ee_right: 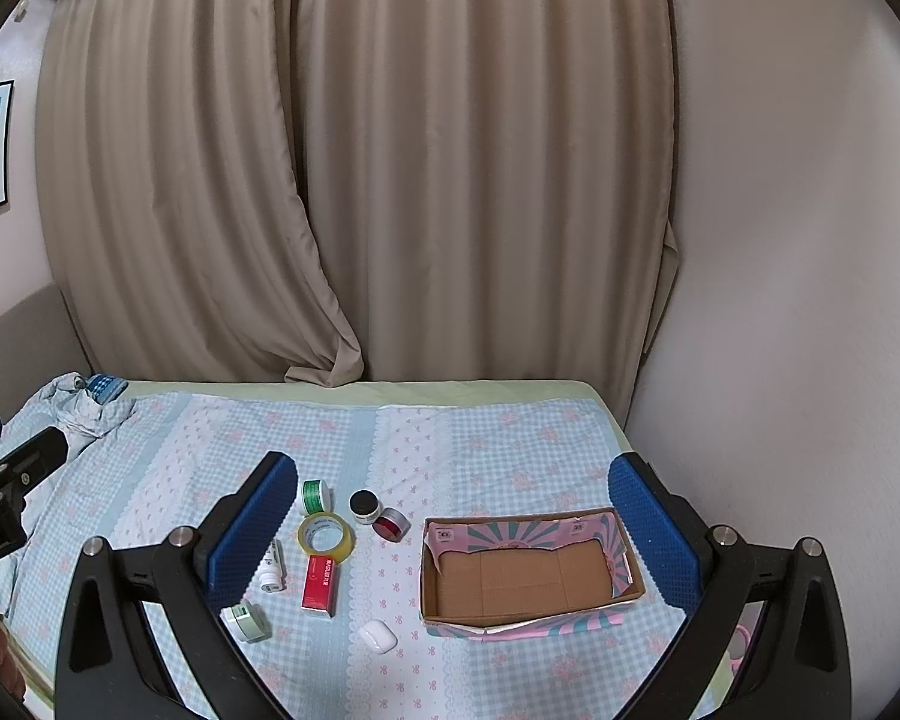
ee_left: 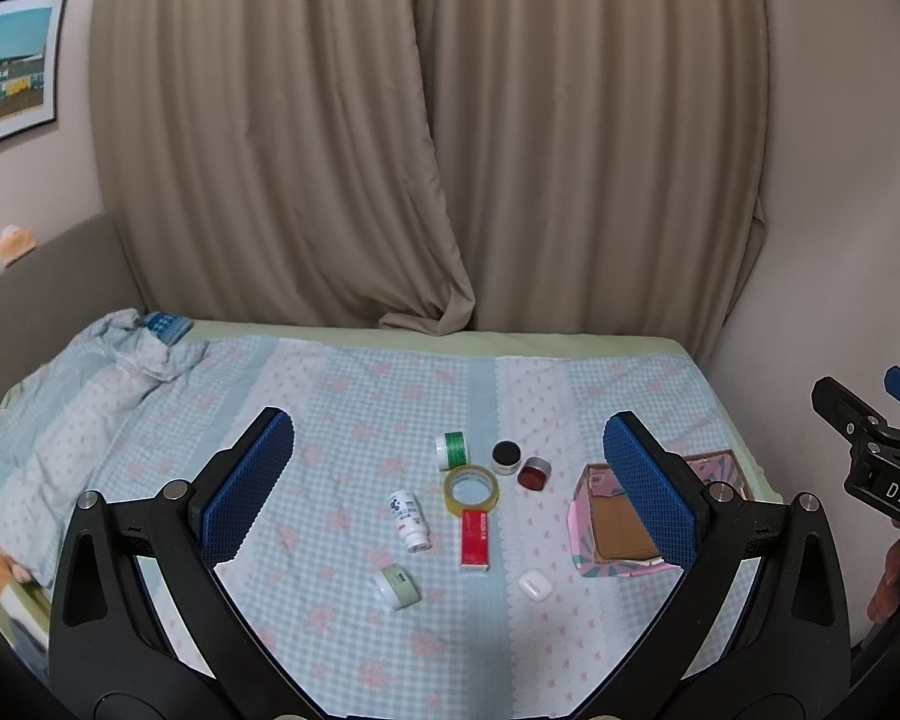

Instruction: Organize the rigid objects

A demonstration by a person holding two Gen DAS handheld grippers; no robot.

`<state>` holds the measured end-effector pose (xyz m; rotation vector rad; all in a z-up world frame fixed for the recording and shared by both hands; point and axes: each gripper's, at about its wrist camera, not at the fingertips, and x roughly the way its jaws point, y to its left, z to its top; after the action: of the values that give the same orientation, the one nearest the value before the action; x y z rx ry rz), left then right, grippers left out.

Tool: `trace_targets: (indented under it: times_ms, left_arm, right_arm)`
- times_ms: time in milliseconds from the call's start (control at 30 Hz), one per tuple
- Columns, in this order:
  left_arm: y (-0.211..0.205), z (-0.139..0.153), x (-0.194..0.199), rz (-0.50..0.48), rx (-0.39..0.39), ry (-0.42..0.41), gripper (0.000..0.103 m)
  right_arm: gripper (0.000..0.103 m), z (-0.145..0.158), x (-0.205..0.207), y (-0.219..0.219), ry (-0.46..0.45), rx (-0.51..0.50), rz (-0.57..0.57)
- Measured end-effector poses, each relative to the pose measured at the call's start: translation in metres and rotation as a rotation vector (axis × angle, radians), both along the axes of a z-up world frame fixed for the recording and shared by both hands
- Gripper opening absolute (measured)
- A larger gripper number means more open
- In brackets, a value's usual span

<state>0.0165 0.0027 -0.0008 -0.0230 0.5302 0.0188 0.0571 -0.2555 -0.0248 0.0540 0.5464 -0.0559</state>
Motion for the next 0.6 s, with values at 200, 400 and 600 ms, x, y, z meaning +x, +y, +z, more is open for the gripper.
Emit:
trace_targets:
  times_ms: [200,400,600]
  left_arm:
    - [0.005,-0.004,0.005,0.018,-0.015,0.043,0.103]
    - [0.022,-0.024,0.024,0.053,0.001,0.129,0.103]
    - [0.062,-0.067,0.061,0.019,-0.067,0.273,0.103]
  right_arm:
    - [0.103,0.0,0.002,-0.003,0.013,-0.001,0.014]
    - [0.103,-0.016,0.015,0.007,0.053,-0.012,0.086]
    - [0.103,-0.048,0.037,0.041,0.146,-0.006,0.095]
